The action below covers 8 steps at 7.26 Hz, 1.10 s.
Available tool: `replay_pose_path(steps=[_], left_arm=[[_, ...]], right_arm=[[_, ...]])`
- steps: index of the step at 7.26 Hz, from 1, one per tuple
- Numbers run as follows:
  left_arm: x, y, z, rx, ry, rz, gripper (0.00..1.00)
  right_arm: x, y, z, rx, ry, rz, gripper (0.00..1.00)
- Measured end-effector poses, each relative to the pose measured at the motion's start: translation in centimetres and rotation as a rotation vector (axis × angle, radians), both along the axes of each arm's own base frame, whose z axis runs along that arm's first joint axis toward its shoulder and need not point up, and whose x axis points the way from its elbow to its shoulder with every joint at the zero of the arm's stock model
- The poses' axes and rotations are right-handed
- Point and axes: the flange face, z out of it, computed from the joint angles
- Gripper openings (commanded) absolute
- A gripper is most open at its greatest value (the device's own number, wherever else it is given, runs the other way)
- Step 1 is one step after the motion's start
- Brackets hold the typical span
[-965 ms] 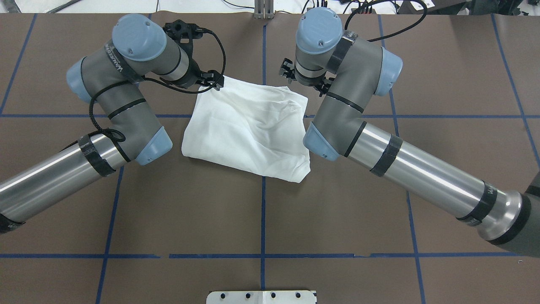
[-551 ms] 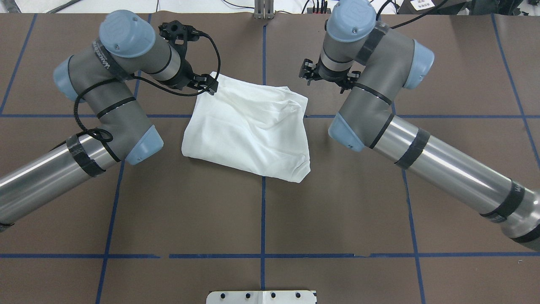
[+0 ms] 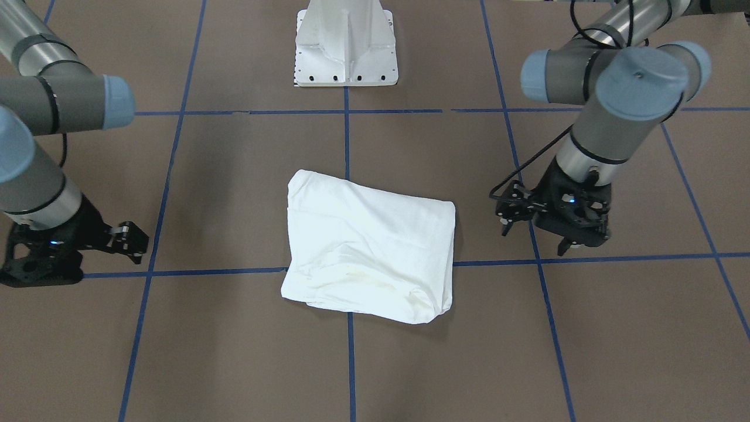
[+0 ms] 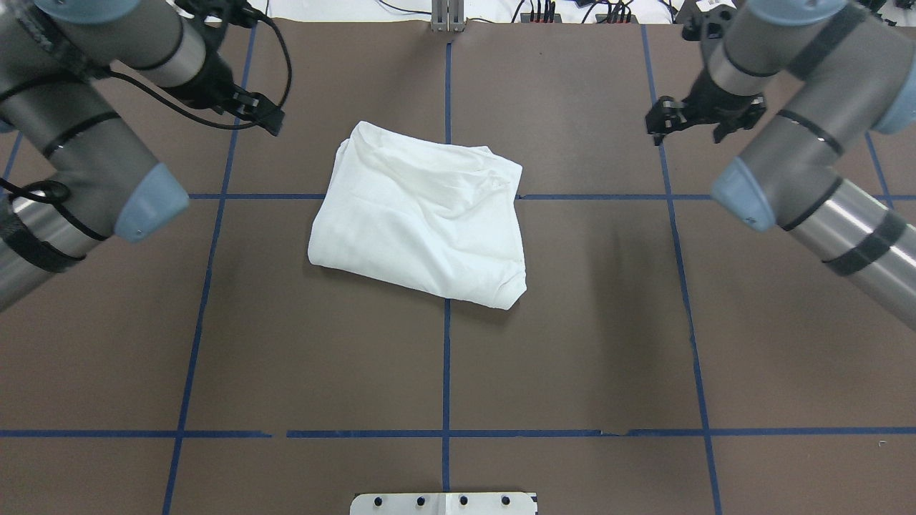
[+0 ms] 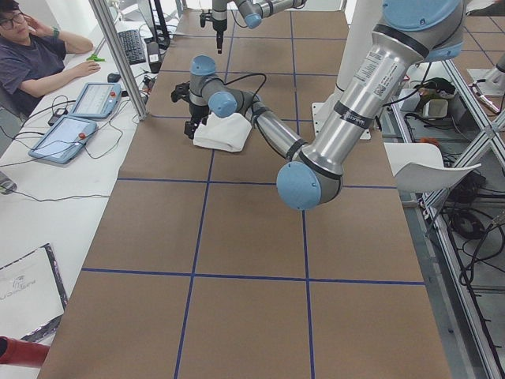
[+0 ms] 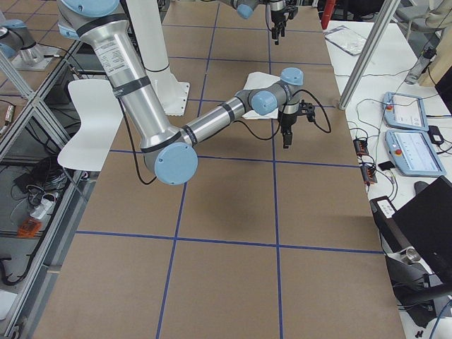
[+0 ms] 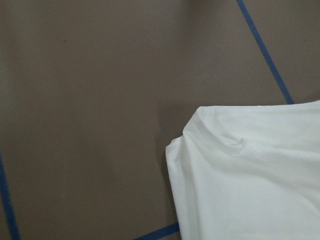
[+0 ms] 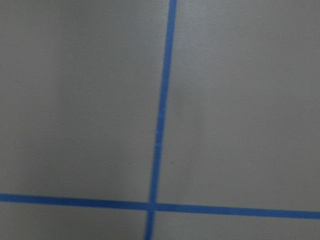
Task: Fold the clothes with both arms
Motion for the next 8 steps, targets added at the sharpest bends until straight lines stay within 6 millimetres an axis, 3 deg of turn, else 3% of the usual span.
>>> replay_pose_path(steps=[2, 3, 5, 6, 7, 8], left_arm=[[-10.1, -1.1, 6.5, 0.073, -0.085, 0.073, 1.0], [-14.5, -0.6, 10.1, 0.076, -0.114, 0.082, 1.0], [-22.3, 1.7, 17.1, -0.003, -0.138, 0.025, 1.0], [-25.8, 3.1, 19.9, -0.041, -0.147, -0.015, 1.0], [-28.7, 4.5, 22.5, -0.079, -0.154, -0.041, 1.0], [-30.2, 6.4, 25.4, -0.14, -0.158, -0.047, 1.0]], right_arm=[[9.8, 2.4, 6.7, 0.022, 0.004, -0.125, 1.0], [15.3, 4.1, 10.7, 0.03, -0.013, -0.165, 1.0], [24.1, 8.8, 17.4, 0.021, -0.031, -0.17, 1.0], [27.1, 11.2, 19.5, 0.005, -0.035, -0.146, 1.0], [29.0, 13.2, 20.8, -0.014, -0.036, -0.123, 1.0], [29.8, 14.3, 21.6, -0.03, -0.037, -0.108, 1.0]])
